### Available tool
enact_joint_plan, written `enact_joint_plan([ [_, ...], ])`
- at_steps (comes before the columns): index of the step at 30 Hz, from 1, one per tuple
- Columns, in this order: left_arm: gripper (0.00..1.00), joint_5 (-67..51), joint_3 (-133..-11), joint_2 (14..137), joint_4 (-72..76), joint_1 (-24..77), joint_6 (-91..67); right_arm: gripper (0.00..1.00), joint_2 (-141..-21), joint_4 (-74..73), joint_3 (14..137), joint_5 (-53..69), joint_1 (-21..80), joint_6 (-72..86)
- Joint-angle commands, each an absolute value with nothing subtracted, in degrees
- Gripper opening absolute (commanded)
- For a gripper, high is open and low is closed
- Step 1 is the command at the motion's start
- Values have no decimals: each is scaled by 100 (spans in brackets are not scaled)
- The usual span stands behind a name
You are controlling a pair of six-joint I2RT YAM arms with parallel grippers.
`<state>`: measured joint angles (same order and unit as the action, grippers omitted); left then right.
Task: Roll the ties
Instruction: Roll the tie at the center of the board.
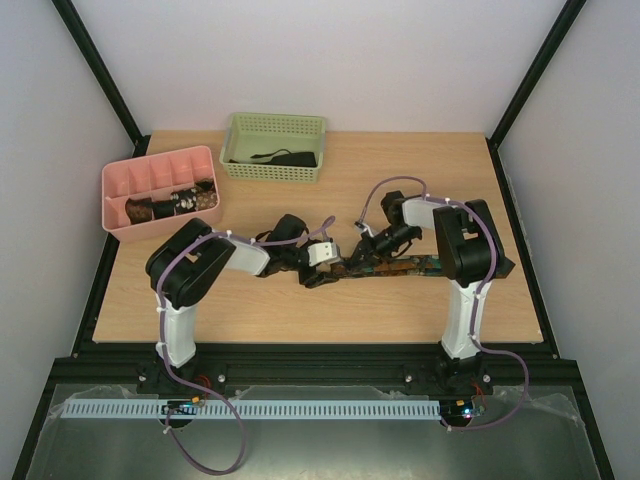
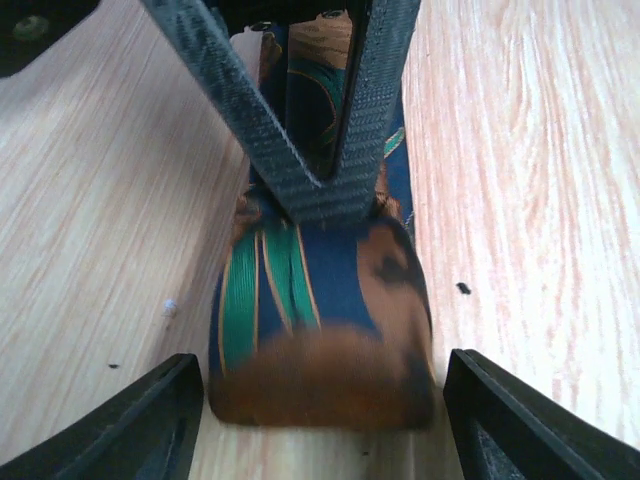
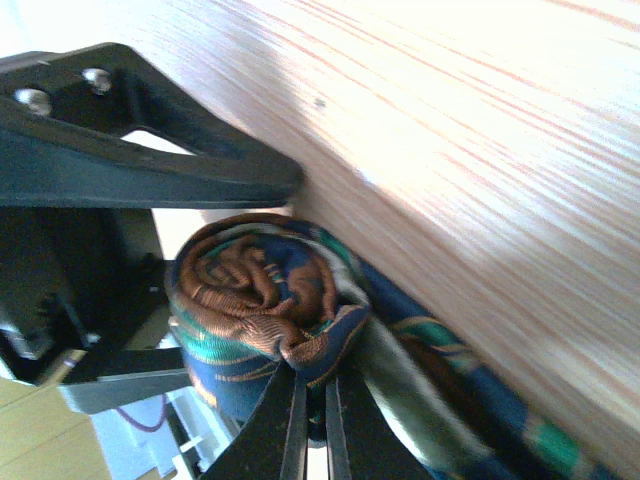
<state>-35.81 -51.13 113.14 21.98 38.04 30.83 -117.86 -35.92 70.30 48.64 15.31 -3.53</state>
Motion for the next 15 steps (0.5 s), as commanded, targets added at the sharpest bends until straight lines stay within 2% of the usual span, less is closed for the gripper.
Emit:
enact_joint_plan([
  [1, 71, -4133, -4928, 11184, 2452, 3788, 2582, 1, -11836, -3649, 6643, 3479, 1485, -703],
  [11, 72, -4165, -5195, 11982, 3642, 3910, 1415, 2, -11867, -3229, 6456, 3057, 1518, -604],
  [13, 67, -4065, -5313, 12128, 3747, 3947, 1312, 1, -11895, -3177, 6455, 3109, 1521, -577],
  [15, 52, -3902, -5339, 12185, 3702, 3970, 1411, 2, -11915, -3160, 6520, 3168, 1525, -559],
])
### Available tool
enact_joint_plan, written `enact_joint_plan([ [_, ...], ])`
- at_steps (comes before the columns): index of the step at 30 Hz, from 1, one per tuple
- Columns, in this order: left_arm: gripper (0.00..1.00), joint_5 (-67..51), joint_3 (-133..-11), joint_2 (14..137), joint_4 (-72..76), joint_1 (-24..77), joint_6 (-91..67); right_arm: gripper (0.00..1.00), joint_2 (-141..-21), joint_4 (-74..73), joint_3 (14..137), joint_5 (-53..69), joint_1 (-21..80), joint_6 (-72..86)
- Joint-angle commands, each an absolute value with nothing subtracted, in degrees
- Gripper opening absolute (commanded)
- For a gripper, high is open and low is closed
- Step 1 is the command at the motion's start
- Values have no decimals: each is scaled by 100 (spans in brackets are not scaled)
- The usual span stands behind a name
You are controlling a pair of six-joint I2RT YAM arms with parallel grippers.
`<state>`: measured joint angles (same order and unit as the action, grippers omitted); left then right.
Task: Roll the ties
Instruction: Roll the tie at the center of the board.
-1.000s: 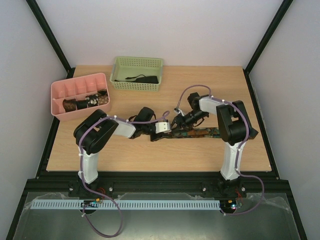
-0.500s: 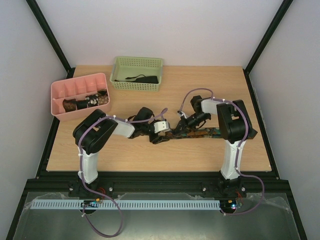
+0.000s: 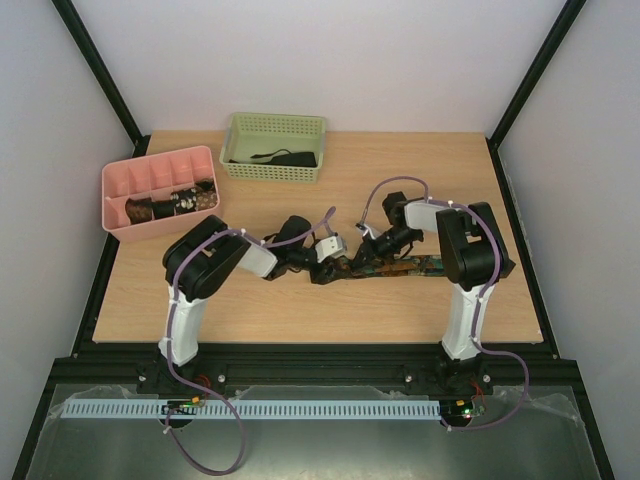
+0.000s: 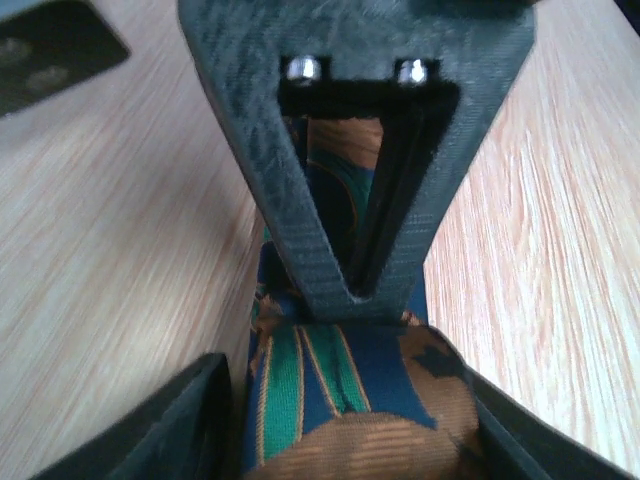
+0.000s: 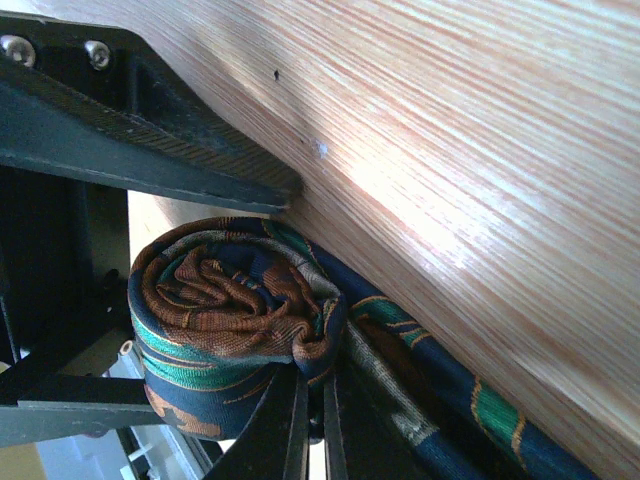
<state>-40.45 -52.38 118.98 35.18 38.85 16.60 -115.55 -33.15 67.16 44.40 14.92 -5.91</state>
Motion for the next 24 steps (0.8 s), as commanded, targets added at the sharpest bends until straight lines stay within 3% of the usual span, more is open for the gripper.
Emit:
enact_joint_plan([
  [1, 46, -3848, -5306, 12159, 3617, 3972, 1572, 1, -11936, -3182, 6586, 3191, 1527, -562],
  [3, 37, -3710, -5089, 11988, 3357, 3980, 2035, 3, -11953, -3318, 6766, 3289, 1516, -627],
  [5, 34, -3560, -4882, 11789, 3018, 3990, 2653, 13, -11913, -3525, 6954, 3404, 1485, -749],
  [10, 32, -3248, -4785, 11611, 2341, 3990, 3317, 39, -11634, -4423, 7312, 4241, 1333, -1154],
  [14, 32, -3163, -4893, 11635, 2110, 4023, 3461, 54, -11267, -4687, 7279, 5065, 1361, -1082],
  [20, 34, -3164, -4944, 11678, 1922, 4043, 3562, 52, -11393, -4376, 7178, 5142, 1657, -630],
  [24, 35, -3160, -4999, 11696, 1824, 4052, 3607, 44, -11568, -4023, 7097, 4866, 1806, -452],
])
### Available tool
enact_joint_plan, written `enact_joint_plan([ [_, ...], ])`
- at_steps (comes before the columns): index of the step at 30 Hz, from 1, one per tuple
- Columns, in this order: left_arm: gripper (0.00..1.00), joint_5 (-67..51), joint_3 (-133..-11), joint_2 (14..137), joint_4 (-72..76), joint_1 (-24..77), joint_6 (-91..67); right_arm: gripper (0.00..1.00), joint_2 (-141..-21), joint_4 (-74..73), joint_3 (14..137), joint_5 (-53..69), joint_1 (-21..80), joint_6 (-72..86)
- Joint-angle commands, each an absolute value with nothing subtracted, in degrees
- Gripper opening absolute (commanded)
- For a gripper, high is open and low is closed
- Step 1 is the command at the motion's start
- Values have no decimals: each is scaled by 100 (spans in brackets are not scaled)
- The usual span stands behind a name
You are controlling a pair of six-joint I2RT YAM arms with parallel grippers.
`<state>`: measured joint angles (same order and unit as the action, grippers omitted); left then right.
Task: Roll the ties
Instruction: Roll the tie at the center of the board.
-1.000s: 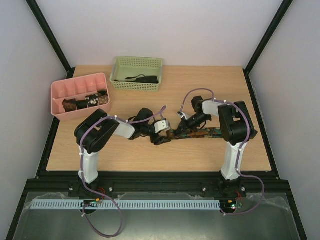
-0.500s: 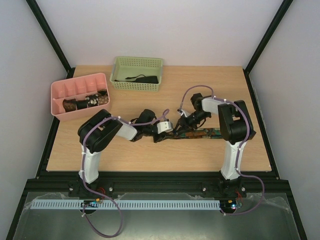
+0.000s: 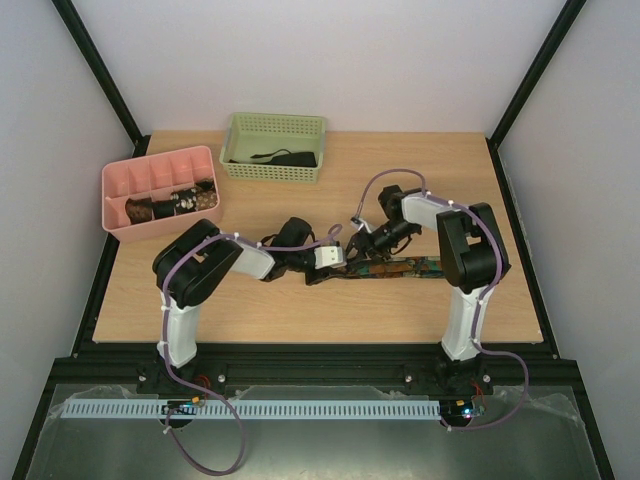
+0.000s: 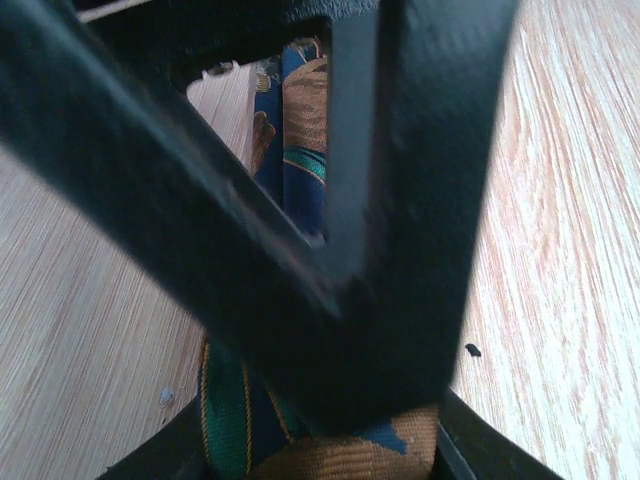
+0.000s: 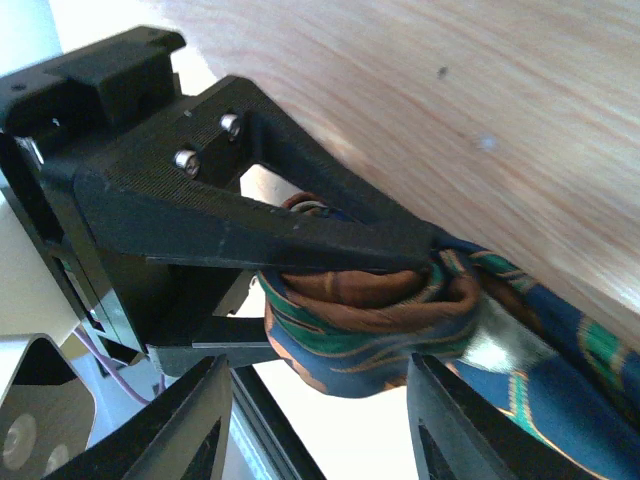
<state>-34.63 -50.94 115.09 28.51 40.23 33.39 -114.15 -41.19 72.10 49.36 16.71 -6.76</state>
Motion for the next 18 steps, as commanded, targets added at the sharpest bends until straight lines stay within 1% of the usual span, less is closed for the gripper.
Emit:
enact_joint_plan([
  [1, 35, -3155, -5015, 11698, 1800, 4052, 3619, 40, -11622, -4002, 7086, 4734, 1805, -450],
  [2, 35, -3155, -5018, 11691, 1775, 4052, 3627, 36, -11666, -4026, 7092, 4591, 1802, -472],
  [3, 36, -3155, -5028, 11690, 1757, 4052, 3623, 29, -11686, -4034, 7074, 4458, 1795, -494],
  [5, 36, -3147, -5036, 11673, 1744, 4045, 3567, 9, -11654, -4027, 7002, 4272, 1734, -510],
  [6, 38, -3175, -5056, 11664, 1753, 4025, 3483, 2, -11623, -4026, 6963, 4186, 1705, -513],
  [7, 40, -3247, -5085, 11654, 1750, 3985, 3420, 2, -11601, -4052, 6919, 4122, 1679, -548],
  [12, 64, -3918, -5090, 11370, 2133, 3859, 3115, 1, -11623, -3964, 6665, 3561, 1510, -649],
  [13, 67, -4023, -5070, 11305, 2288, 3846, 3010, 2, -11668, -3956, 6637, 3439, 1479, -674],
  [15, 71, -4146, -5026, 11216, 2587, 3841, 2798, 1, -11744, -3975, 6615, 3232, 1405, -731],
  [18, 72, -4243, -4980, 11233, 2902, 3849, 2479, 1, -11725, -3845, 6543, 2925, 1352, -673],
])
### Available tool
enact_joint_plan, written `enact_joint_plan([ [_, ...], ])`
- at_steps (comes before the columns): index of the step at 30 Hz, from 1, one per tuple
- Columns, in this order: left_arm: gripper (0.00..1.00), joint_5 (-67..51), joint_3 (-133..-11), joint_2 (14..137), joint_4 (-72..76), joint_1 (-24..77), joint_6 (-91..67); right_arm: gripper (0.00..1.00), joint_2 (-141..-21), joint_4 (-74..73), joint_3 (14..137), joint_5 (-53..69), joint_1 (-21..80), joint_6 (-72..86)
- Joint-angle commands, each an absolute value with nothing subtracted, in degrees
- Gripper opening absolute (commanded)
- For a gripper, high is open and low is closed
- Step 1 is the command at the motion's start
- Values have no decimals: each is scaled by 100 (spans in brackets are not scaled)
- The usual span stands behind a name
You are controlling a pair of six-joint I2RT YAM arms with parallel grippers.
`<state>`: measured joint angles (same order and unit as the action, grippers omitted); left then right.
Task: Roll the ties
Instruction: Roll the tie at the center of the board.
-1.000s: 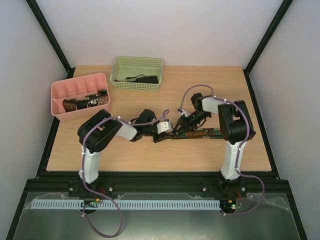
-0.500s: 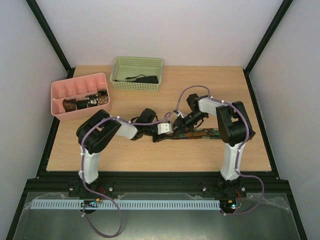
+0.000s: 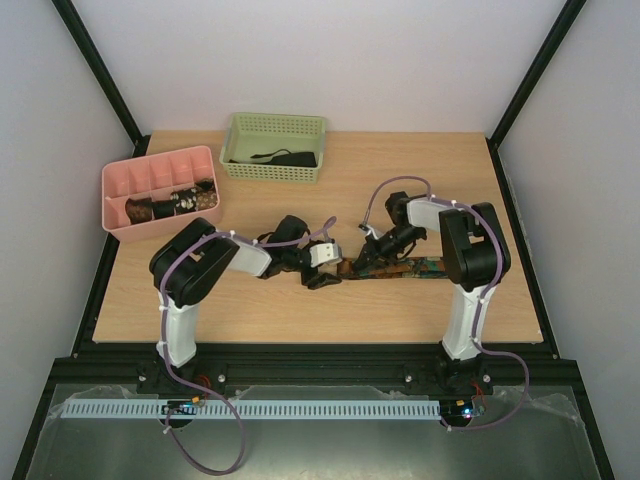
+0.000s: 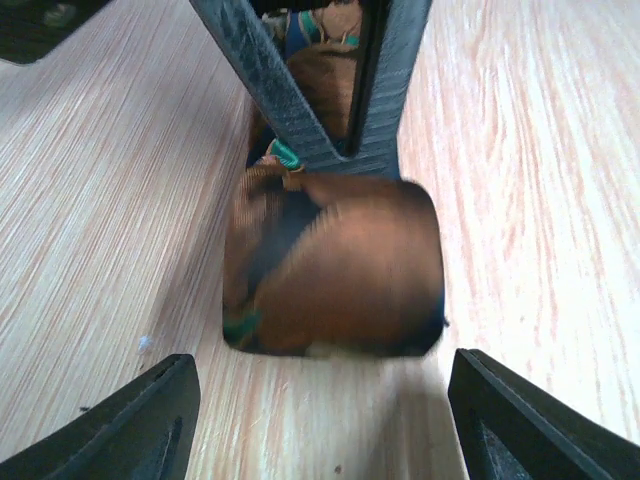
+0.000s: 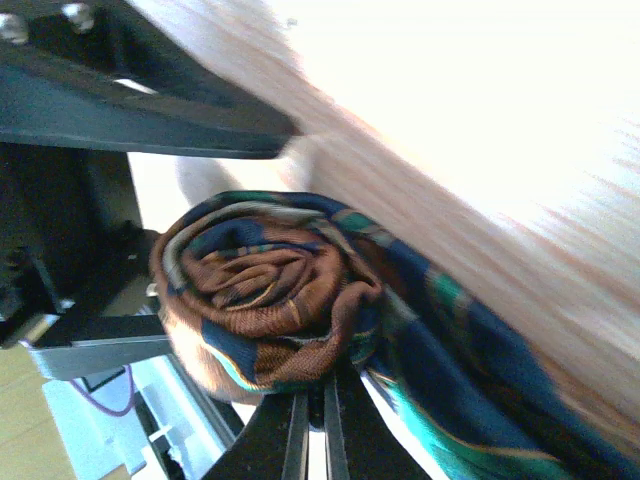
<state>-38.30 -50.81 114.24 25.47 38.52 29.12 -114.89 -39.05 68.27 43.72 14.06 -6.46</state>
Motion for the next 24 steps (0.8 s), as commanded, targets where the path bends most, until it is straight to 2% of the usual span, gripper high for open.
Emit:
enact_joint_plan([
  [1, 72, -4271, -4954, 11274, 3002, 3856, 2367, 1, -11762, -3805, 6563, 2869, 1348, -613],
  [6, 73, -4228, -4921, 11611, 3682, 3979, 2136, 1, -12152, -3805, 6860, 2863, 1356, -434],
  [13, 70, -4007, -5540, 12250, 4082, 4084, 1702, 1, -12176, -3730, 6852, 2787, 1359, -604],
  [16, 62, -4044, -5623, 12322, 4047, 4129, 1665, 1, -12226, -3589, 6895, 2893, 1437, -504],
  [21, 40, -3724, -5268, 11998, 3495, 4131, 2251, 2, -12291, -3522, 7143, 3161, 1546, -463],
  [24, 34, -3503, -4969, 11669, 2871, 4116, 2941, 14, -12111, -3769, 7284, 3286, 1488, -684],
])
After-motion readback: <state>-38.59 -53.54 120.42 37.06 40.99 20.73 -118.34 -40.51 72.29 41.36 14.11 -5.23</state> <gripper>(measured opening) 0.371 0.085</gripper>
